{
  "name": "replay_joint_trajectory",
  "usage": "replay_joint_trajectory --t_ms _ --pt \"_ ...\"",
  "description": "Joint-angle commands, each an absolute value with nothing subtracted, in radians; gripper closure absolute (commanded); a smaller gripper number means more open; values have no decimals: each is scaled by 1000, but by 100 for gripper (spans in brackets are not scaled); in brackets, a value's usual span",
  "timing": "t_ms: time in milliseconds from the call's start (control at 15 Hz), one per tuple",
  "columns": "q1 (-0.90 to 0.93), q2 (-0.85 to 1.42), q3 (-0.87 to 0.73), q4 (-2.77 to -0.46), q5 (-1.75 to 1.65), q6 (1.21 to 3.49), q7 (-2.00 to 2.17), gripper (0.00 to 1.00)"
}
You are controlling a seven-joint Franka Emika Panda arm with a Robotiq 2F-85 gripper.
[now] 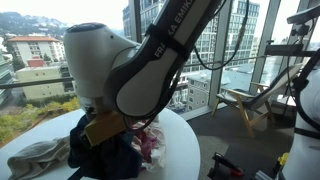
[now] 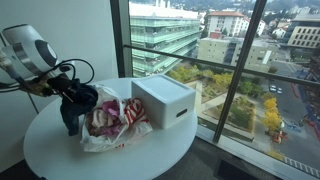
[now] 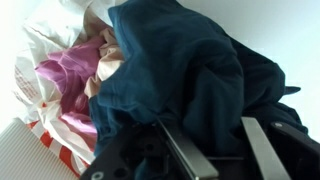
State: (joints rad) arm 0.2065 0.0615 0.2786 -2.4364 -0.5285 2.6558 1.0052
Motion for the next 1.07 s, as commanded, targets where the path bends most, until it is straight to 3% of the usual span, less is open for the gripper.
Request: replay_joint_trajectory --t_ms 0,467,1000 --pt "221 -98 253 -2486 -426 2622 949 87" --pt "152 -324 265 -2510 -419 2507 991 87" --pt "105 -417 281 -2519 -415 2154 969 87"
